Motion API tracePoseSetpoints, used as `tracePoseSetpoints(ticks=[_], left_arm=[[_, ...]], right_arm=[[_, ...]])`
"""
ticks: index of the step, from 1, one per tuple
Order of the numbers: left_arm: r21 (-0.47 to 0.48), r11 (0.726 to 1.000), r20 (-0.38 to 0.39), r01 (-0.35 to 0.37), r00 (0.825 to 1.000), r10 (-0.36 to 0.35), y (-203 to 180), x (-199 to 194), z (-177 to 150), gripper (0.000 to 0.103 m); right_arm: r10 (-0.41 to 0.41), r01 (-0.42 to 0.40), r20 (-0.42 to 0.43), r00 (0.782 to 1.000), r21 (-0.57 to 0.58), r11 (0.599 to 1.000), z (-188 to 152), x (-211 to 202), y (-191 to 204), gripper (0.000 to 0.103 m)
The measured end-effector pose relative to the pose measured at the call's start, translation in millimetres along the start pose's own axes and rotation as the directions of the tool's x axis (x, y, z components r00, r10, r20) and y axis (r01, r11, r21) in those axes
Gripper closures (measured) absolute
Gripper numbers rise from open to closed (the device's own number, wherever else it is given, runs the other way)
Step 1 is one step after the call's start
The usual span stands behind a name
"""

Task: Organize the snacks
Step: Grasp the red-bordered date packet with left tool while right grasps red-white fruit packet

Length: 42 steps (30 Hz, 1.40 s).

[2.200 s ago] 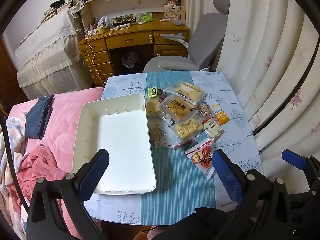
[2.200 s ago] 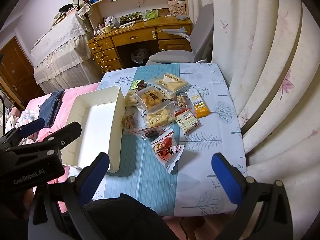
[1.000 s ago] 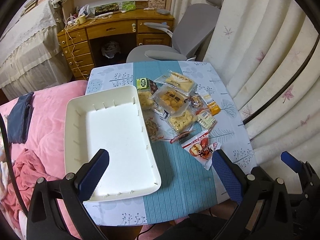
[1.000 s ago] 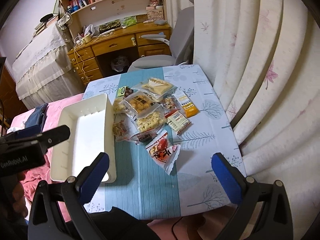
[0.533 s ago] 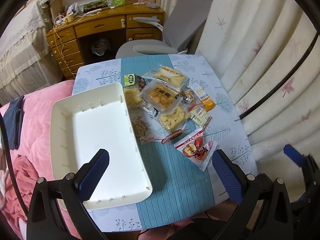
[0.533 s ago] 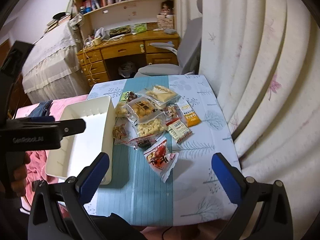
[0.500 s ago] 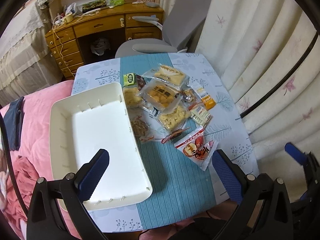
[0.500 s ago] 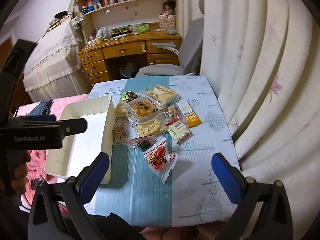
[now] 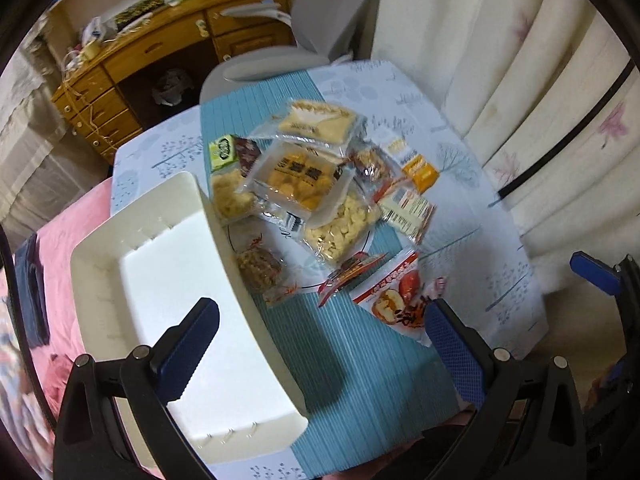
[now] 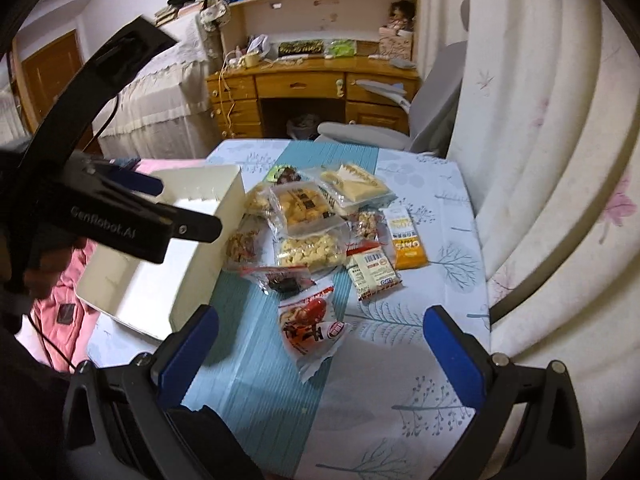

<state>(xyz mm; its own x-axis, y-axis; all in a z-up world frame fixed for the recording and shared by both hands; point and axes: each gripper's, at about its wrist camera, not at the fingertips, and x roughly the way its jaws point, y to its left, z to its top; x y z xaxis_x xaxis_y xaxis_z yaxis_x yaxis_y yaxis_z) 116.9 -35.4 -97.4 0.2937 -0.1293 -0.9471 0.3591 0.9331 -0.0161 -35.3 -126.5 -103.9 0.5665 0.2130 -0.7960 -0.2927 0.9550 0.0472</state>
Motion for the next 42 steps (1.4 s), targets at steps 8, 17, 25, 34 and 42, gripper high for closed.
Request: tracePoseSetpoints(ticks=[8,17,25,34,42], left_arm=[[0.078,0.995,-0.127,-0.055,0.99,0.064,-15.9,58.2,23.6,0.001],[0.078,0.994,-0.298,-0.074,0.95,0.094,-20.2,123.1,36.3,0.001],[0.009,0.997,-0.402,-0.072,0.913,0.07,-15.0,166.9,42.4,0.003],[-0.149,0.987,-0.479,-0.065,0.878,-0.014,7.8,201.4,36.8,0.018],[-0.288,0.956,-0.503,-0.053,0.858,-0.104,31.1,225.1,16.3,0.039]], right_arm=[[0.057,-0.057,-0.096,0.994,-0.001,0.998,-17.0,48.1,-11.8,0.0],[0.109,-0.11,-0.192,0.975,0.007,0.994,-26.5,101.0,-20.8,0.0],[0.17,-0.172,-0.276,0.946,0.017,0.985,-26.0,138.7,-20.6,0.0],[0.244,-0.249,-0.387,0.889,0.038,0.968,-30.6,174.2,-22.1,0.006],[0.32,-0.3,-0.428,0.845,0.116,0.947,-28.8,192.8,-35.9,0.025]])
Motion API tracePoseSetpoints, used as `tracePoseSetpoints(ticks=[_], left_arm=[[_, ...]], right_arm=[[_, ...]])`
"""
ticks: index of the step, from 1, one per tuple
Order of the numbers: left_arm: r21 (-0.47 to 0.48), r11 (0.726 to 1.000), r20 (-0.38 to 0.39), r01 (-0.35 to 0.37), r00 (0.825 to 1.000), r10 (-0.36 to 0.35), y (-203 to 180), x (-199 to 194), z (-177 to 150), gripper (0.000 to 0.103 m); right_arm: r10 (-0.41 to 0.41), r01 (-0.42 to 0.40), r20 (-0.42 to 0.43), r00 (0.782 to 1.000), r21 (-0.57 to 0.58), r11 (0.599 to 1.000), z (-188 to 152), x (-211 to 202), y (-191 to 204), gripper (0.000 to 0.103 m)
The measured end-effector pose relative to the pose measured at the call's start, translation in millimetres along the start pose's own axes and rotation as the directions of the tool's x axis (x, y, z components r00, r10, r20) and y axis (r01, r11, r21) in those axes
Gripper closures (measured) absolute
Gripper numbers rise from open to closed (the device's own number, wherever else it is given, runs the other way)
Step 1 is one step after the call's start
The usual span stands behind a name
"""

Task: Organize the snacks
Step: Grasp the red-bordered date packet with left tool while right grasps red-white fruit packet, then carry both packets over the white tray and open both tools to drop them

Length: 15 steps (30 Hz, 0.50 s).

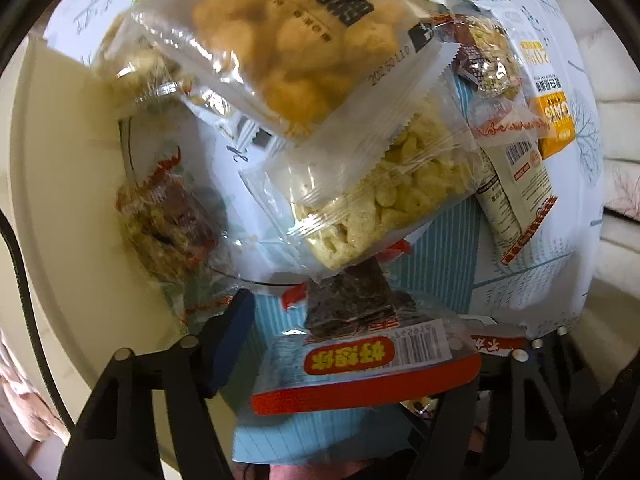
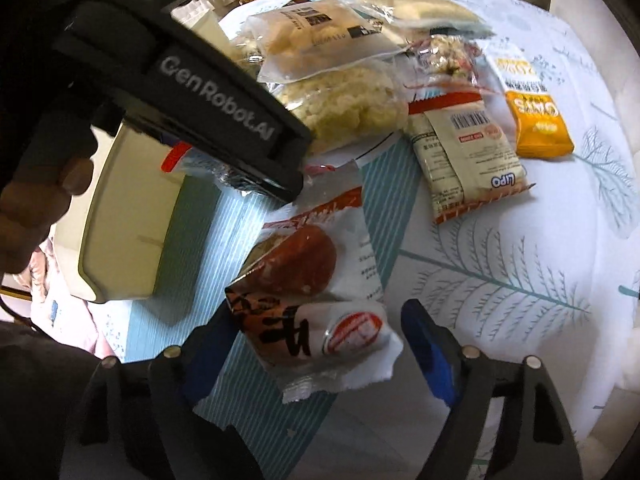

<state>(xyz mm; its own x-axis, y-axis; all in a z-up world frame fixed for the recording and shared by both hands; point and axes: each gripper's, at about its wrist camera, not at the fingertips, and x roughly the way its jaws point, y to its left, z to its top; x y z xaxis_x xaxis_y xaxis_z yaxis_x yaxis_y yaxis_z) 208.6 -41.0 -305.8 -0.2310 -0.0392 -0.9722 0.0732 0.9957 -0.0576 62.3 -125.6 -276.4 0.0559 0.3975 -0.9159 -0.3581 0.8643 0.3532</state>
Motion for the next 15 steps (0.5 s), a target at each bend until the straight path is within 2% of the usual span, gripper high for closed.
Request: tracePoseSetpoints(ticks=[4,6,15], left_arm=[[-0.028,0.999,-0.006,0.038,0.999,-0.038,5.7,8.5,-1.5,0.058],[-0.041,0.998,-0.003,0.048,0.999,-0.048,-0.1,10.8,-3.3,0.062],[-0.126,0.99,0.031,0.069,0.997,-0.066,13.8,12.2,-27.1,0.063]], right_arm=[[0.027,-0.027,-0.012,1.0,0.017,0.999,2.4,-4.2,-12.8,0.029],[0.034,-0.033,-0.016,0.999,0.023,0.999,3.6,-5.7,-17.2,0.03],[0.031,-0.03,-0.013,0.999,0.052,0.998,-0.9,-27.1,-31.3,0.032]])
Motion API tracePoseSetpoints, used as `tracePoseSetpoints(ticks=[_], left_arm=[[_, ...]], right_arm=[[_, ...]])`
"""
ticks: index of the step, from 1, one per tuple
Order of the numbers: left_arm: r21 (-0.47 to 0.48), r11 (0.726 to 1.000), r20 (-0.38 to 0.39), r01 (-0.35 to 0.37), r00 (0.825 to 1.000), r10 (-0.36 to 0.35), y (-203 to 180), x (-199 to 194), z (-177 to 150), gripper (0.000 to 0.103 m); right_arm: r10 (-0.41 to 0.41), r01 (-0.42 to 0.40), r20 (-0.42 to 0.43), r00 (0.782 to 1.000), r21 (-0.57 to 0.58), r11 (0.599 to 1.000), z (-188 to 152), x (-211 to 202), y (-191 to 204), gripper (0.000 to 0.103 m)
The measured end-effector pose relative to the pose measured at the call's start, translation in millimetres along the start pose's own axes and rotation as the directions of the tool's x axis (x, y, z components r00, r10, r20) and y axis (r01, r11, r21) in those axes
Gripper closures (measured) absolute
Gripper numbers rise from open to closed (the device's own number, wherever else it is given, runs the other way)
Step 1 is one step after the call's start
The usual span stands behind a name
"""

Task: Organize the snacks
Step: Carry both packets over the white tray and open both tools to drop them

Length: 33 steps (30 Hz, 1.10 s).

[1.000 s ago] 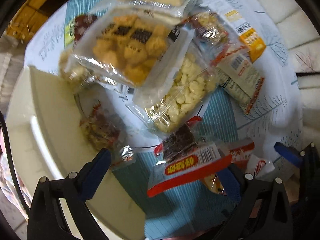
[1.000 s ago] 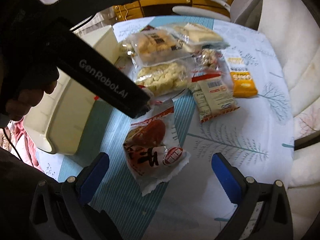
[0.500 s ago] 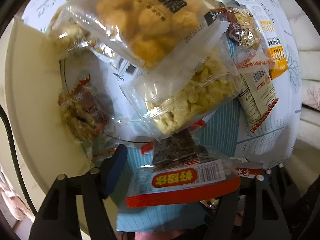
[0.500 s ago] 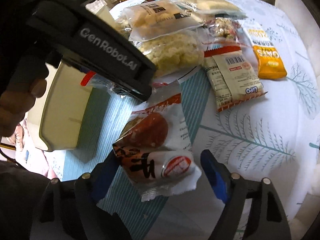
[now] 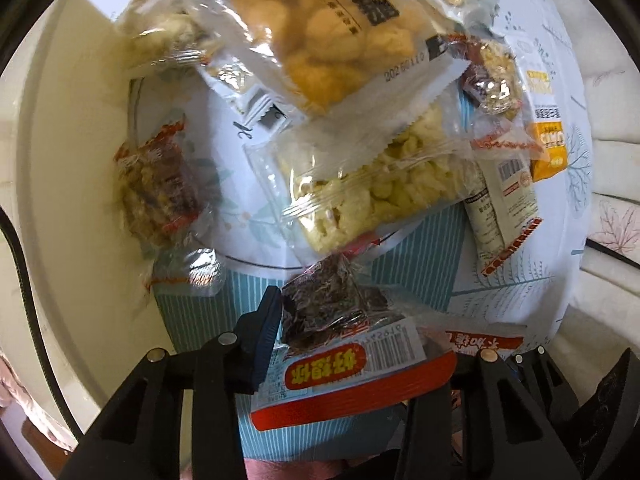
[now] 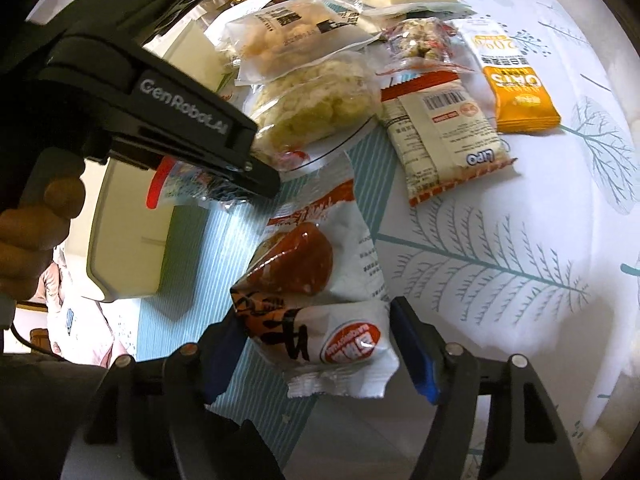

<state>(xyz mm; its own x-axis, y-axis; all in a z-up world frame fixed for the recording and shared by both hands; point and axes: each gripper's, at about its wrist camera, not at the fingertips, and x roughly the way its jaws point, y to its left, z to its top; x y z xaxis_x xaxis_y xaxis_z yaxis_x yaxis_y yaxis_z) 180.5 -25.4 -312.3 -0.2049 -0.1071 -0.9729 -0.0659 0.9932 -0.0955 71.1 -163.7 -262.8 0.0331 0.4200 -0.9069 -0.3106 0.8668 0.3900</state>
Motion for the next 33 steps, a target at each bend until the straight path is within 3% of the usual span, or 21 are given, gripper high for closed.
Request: tracePoseSetpoints(ticks=[10,15,23,25,33], left_arm=[[-0.031,0.998,0.121,0.048,0.992,-0.044,41.8,-46.8,-65.0,0.063],[-0.037,0.995,0.226,0.095,0.971,-0.085,58.9,-99.5,-90.9,0.063],[0.011,0.974,0.382,0.225,0.9,-0.213,80.1,-167.1,-125.5,0.063],[0.026,0.971,0.402,0.236,0.887,-0.227,68.9,-163.7,-123.4,0.063],[0.077,0.946,0.493,0.316,0.812,-0.312,118.8,-168.8,-157.0,0.063]], right_arm=[[0.002,0.0,0.055,0.998,-0.029,1.0,1.2,-29.5,1.6,0.034],[0.01,-0.006,0.104,0.995,-0.031,0.999,2.3,-49.6,5.5,0.034],[-0.011,0.016,0.178,0.984,-0.027,1.0,1.9,-67.4,35.1,0.034],[-0.019,0.021,0.199,0.98,-0.01,1.0,1.3,-70.7,45.0,0.034],[-0.048,0.038,0.259,0.965,0.043,0.998,-2.1,-79.7,90.5,0.034]])
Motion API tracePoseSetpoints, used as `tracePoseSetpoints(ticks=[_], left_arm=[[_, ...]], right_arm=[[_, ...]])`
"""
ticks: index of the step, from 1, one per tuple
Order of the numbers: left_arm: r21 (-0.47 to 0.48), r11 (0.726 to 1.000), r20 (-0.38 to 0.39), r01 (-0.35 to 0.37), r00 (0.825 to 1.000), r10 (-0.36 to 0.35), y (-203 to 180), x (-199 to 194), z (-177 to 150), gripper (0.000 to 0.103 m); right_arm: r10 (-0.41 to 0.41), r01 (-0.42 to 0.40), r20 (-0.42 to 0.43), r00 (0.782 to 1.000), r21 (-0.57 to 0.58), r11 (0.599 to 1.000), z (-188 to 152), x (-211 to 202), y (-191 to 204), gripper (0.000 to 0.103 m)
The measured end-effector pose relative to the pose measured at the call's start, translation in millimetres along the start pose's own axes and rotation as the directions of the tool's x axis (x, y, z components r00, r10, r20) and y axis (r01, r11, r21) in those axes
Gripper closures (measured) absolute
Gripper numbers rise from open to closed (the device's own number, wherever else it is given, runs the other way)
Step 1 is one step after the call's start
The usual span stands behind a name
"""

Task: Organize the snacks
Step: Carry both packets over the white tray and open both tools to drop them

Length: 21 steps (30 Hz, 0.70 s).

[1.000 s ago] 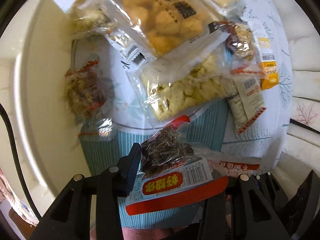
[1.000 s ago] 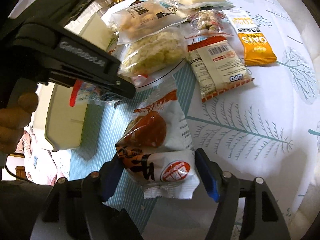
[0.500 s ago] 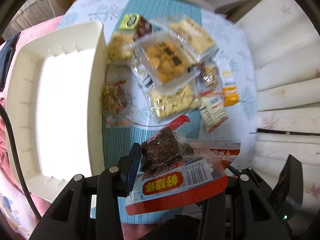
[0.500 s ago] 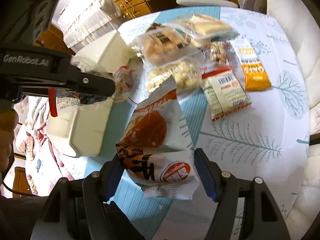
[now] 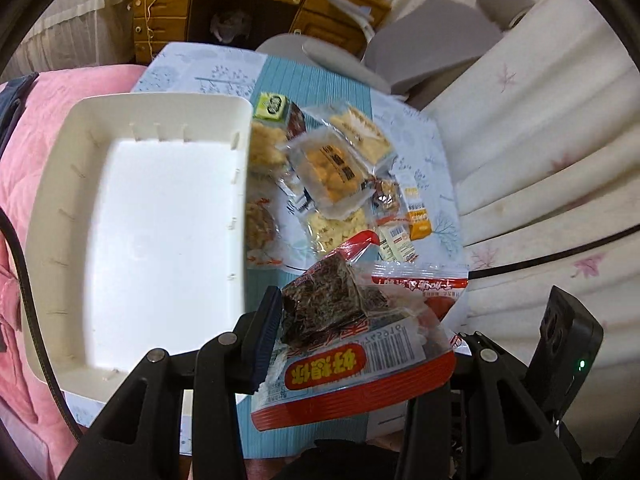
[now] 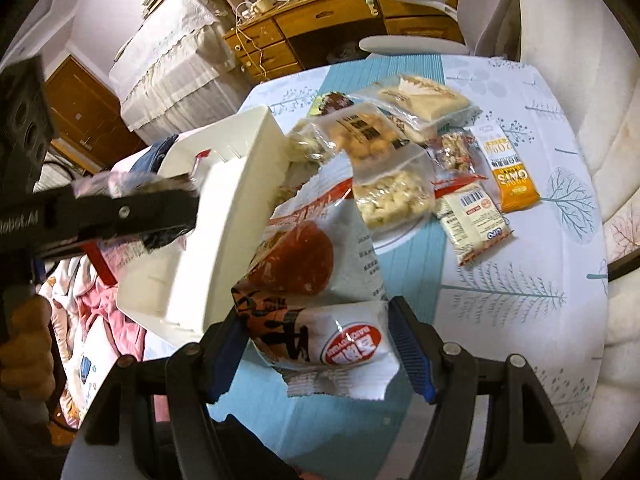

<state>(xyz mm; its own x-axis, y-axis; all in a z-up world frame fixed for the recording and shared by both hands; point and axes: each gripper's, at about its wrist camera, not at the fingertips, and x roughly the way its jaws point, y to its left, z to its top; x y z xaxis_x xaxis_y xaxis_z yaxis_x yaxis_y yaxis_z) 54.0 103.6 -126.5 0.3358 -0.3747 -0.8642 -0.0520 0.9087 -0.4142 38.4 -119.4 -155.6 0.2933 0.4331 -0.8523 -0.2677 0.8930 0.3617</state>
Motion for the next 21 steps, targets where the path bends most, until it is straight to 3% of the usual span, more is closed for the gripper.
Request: tracePoseSetpoints(ticks=[9,21], left_arm=[[-0.028,0.999,0.066,-0.03,0.997,0.032,65.2,-43.1,-16.7,0.063],[-0.056,0.996,0.092,-0.067,0.993,0.072,143.9,-76.7,-26.1,0.062]], right_arm=[[0.005,-0.005,0.047,0.999,0.017,1.0,-6.1,-0.8,57.2,0.034],[0.04,-0.034,0.075,0.996,-0.076,0.997,-9.7,19.0,142.8,0.034]])
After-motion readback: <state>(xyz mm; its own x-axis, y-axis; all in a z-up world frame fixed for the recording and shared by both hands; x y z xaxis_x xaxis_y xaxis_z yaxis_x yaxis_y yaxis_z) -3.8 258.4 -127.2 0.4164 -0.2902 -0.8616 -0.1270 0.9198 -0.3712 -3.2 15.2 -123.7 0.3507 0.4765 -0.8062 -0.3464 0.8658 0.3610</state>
